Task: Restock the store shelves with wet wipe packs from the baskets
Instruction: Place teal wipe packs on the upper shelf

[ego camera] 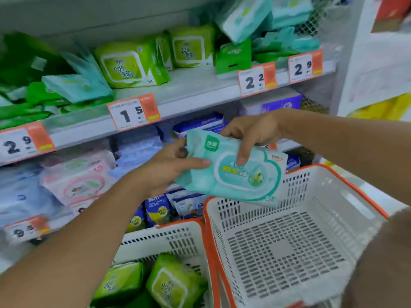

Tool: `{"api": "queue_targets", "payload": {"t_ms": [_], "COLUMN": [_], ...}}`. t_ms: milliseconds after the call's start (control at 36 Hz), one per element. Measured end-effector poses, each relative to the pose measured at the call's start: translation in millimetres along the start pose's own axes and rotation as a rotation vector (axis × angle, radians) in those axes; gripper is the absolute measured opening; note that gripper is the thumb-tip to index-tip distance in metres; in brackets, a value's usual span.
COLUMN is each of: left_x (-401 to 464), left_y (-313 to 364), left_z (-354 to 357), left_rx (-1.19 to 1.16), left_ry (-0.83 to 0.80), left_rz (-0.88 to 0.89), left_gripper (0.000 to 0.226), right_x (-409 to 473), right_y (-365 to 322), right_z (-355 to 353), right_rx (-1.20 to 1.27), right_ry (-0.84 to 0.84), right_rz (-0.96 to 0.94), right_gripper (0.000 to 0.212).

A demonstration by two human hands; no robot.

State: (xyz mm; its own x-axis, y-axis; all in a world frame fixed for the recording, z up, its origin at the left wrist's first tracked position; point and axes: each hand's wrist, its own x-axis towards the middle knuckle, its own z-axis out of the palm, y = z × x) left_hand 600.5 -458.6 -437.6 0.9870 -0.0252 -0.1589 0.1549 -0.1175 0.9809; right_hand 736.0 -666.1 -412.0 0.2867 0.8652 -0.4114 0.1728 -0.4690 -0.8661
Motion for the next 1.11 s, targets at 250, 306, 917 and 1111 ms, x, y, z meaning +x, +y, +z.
{"api": "queue_targets", "payload": {"t_ms": [250, 306, 917, 1111], "left_x": [25.4, 30.7, 135.3, 130.7], "left_y": [-94.0, -98.1, 129.7, 129.6], "left_z": [48.9, 54.2, -20.3, -20.3], "left_rx": [-0.003, 0.265, 1.482, 1.424], "left_ry": [-0.122, -0.187, 0.133, 0.152], "left_rz": [-0.232, -0.274, -0.055, -0.069], "left_gripper": [0.056, 0.035, 0.061, 0.058], "right_x": [18.1, 20.2, 0.9, 56.1], "right_y": [109.5, 133.4, -86.3, -90.9], "right_z": [12.8, 16.6, -109.2, -112.3], "right_rx": [0.061, 0.0, -0.633, -0.647], "right_ry": [-0.146, -0.142, 1.425, 1.267], "right_rz": [0.199, 0.291, 0.161, 0.405], "right_gripper": [0.062, 0.069, 0.088, 0.112]}}
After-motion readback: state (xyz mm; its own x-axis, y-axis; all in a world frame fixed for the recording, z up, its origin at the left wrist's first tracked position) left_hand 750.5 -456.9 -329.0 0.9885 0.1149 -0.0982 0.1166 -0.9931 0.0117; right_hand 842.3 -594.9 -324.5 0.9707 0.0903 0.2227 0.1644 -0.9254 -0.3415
